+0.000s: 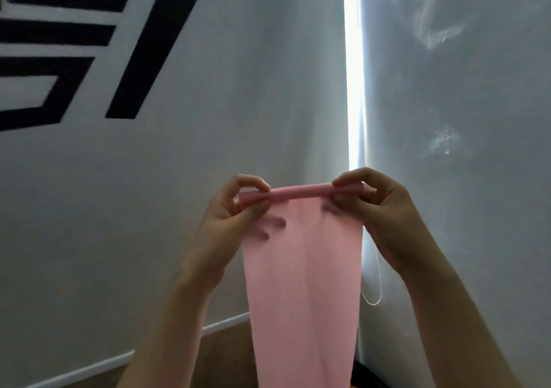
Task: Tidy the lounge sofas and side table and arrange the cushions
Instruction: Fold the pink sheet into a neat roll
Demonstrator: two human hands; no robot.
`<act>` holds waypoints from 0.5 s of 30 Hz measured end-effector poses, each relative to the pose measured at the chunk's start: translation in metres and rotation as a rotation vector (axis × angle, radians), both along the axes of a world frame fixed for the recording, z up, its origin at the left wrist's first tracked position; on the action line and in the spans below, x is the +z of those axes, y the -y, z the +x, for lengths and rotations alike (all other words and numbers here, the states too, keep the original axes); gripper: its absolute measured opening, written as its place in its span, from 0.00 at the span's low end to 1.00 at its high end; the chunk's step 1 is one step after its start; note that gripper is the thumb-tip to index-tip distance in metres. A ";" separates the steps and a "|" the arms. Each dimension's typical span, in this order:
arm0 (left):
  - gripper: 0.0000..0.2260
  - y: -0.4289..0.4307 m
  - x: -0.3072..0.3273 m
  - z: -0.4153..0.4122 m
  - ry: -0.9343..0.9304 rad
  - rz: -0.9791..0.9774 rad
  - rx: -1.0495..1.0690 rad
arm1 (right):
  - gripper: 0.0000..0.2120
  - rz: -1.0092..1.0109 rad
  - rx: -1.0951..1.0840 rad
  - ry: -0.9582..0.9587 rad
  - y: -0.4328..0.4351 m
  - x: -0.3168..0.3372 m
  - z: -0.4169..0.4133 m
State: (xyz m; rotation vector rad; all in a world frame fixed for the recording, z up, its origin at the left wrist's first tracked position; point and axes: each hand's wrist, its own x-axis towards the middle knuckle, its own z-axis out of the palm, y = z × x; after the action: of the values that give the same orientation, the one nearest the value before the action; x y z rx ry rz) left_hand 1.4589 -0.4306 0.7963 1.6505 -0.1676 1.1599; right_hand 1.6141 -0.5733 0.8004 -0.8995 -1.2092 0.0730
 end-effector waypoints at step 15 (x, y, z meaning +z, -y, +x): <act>0.05 -0.011 -0.055 0.006 -0.133 -0.154 0.067 | 0.13 -0.244 -0.151 -0.098 -0.001 -0.051 -0.005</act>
State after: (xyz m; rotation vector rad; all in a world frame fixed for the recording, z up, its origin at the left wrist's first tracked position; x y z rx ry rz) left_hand 1.4645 -0.4199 0.7411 1.6002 0.0605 1.0805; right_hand 1.6088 -0.5719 0.7493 -1.1847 -1.0523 0.1444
